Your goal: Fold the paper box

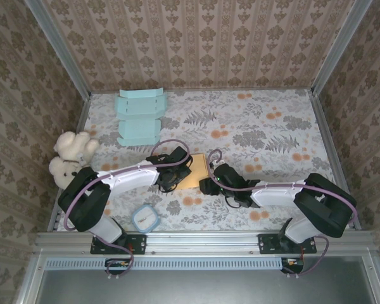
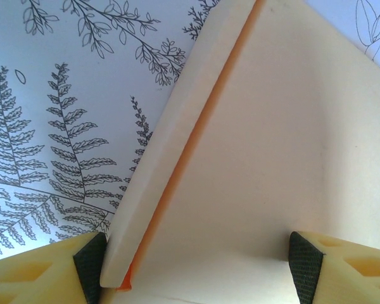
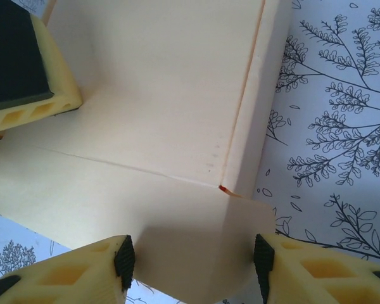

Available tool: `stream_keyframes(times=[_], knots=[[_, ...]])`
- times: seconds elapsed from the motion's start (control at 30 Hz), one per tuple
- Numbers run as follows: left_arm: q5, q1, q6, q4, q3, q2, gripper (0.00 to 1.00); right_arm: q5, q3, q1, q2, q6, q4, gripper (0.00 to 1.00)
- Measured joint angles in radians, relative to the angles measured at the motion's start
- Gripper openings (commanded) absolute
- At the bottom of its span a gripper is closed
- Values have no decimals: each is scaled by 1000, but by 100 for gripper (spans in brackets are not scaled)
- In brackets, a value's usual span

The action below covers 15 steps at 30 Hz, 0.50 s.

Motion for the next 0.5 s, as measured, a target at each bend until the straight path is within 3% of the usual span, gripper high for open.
stream_keyframes(times=[0.5], knots=[[-12,0,0,0,0,0,75,-39,0,0,11,35,30,47]])
